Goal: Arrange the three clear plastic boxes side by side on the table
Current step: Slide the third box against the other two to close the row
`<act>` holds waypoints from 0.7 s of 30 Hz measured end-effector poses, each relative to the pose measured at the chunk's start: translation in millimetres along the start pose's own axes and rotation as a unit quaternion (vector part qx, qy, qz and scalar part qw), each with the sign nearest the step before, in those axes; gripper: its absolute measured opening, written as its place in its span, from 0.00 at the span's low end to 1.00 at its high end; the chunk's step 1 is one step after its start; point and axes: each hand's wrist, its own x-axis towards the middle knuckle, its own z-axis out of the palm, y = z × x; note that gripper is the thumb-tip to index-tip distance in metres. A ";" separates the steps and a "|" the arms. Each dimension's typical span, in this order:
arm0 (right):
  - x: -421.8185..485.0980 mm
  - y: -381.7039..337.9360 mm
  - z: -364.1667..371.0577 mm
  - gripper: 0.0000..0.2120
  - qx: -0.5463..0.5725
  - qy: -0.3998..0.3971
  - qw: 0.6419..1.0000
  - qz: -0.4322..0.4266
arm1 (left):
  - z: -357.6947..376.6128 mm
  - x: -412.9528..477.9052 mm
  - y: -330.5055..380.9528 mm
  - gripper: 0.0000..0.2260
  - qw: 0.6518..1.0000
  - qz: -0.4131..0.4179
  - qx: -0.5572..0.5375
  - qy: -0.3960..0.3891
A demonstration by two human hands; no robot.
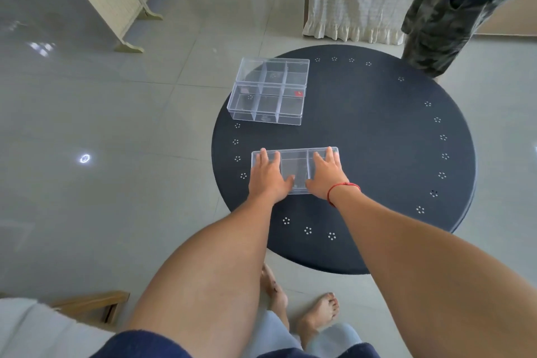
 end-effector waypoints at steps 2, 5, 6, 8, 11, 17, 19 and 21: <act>3.4 -15.7 5.1 0.37 -0.012 -0.001 1.000 -0.011 | -6.9 1.7 -12.9 0.33 1.000 -0.008 0.004 0.000; 8.5 -39.9 13.3 0.37 -0.014 0.002 1.000 -0.011 | -17.9 8.8 -30.7 0.32 1.000 -0.019 0.003 0.000; 10.3 -46.9 15.5 0.37 -0.013 0.002 1.000 -0.011 | -21.1 11.6 -35.8 0.32 1.000 -0.022 0.002 0.001; 13.9 -58.7 18.8 0.36 -0.014 0.003 1.000 -0.012 | -26.4 17.2 -45.5 0.31 1.000 -0.026 0.002 0.001; 20.9 -72.0 21.4 0.36 -0.009 0.009 1.000 -0.008 | -32.9 27.4 -58.7 0.31 1.000 -0.027 0.004 -0.005; 36.4 -92.5 22.5 0.35 -0.001 0.026 1.000 0.011 | -44.1 50.6 -73.7 0.30 0.999 -0.022 0.027 0.017; 41.9 -98.5 22.8 0.34 -0.005 0.034 0.999 0.015 | -47.1 59.0 -76.9 0.30 0.999 -0.024 0.015 0.020; 47.7 -103.7 22.5 0.35 -0.006 0.039 0.999 0.022 | -49.5 67.2 -79.4 0.30 1.000 -0.020 0.006 0.021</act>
